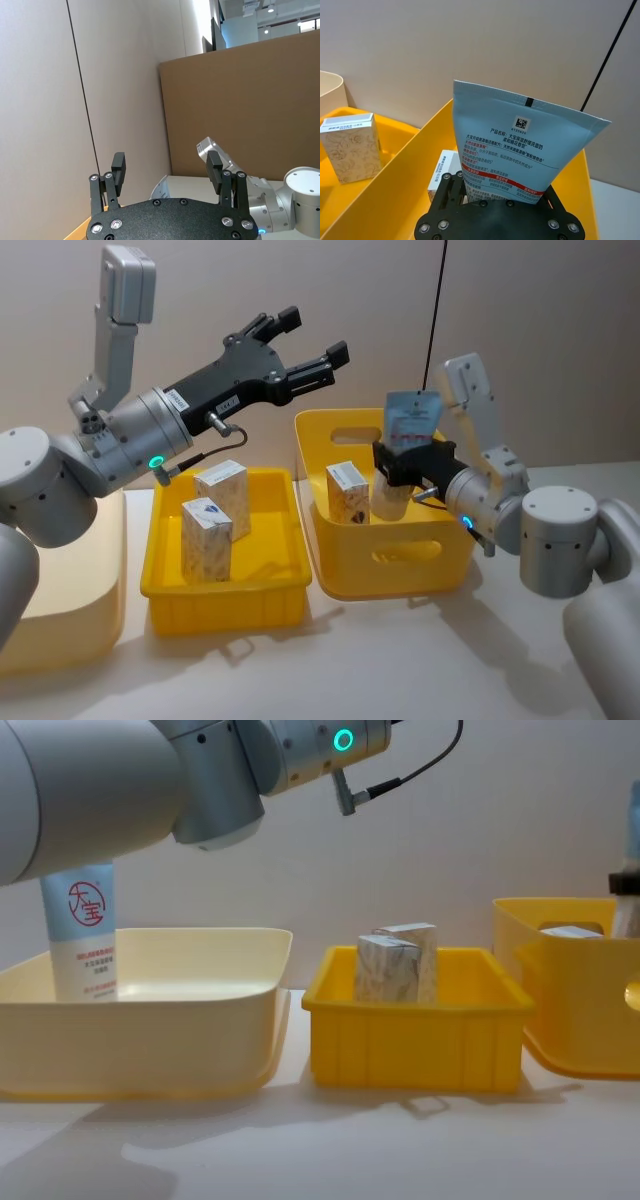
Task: Bimanual collaborative sorting of washing and personal care products
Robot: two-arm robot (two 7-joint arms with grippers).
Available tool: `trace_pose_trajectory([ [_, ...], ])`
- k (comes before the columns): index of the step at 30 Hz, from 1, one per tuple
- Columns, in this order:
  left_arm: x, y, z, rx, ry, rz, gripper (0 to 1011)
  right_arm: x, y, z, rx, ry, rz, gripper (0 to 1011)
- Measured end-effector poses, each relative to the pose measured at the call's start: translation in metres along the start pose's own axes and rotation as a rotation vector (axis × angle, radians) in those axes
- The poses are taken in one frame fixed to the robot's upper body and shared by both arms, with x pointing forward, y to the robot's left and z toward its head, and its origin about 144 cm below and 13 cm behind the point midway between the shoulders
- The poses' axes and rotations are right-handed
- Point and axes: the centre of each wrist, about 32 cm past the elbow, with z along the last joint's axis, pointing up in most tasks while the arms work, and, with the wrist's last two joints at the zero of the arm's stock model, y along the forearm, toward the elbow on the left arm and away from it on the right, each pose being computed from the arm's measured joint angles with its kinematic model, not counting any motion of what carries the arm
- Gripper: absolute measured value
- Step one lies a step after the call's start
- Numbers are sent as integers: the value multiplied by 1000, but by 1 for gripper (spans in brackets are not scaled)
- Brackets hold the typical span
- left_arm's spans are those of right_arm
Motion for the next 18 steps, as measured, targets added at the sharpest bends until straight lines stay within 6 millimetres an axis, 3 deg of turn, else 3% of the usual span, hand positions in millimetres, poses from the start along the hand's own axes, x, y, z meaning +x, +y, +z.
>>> trace_pose_trajectory([
  [2, 0, 0, 0, 0, 0, 0, 1003, -2, 1, -1, -5, 1, 4, 454],
  [10, 0, 0, 0, 0, 0, 0, 1003, -5, 3, -5, -17, 4, 11, 740],
  [12, 0, 0, 0, 0, 0, 0, 1003, -6, 3, -5, -19, 4, 13, 768],
  [13, 0, 0, 0, 0, 0, 0, 1003, -6, 3, -6, -21, 4, 14, 834],
  [18, 0, 0, 0, 0, 0, 0, 1003, -7, 4, -6, -23, 5, 16, 940],
])
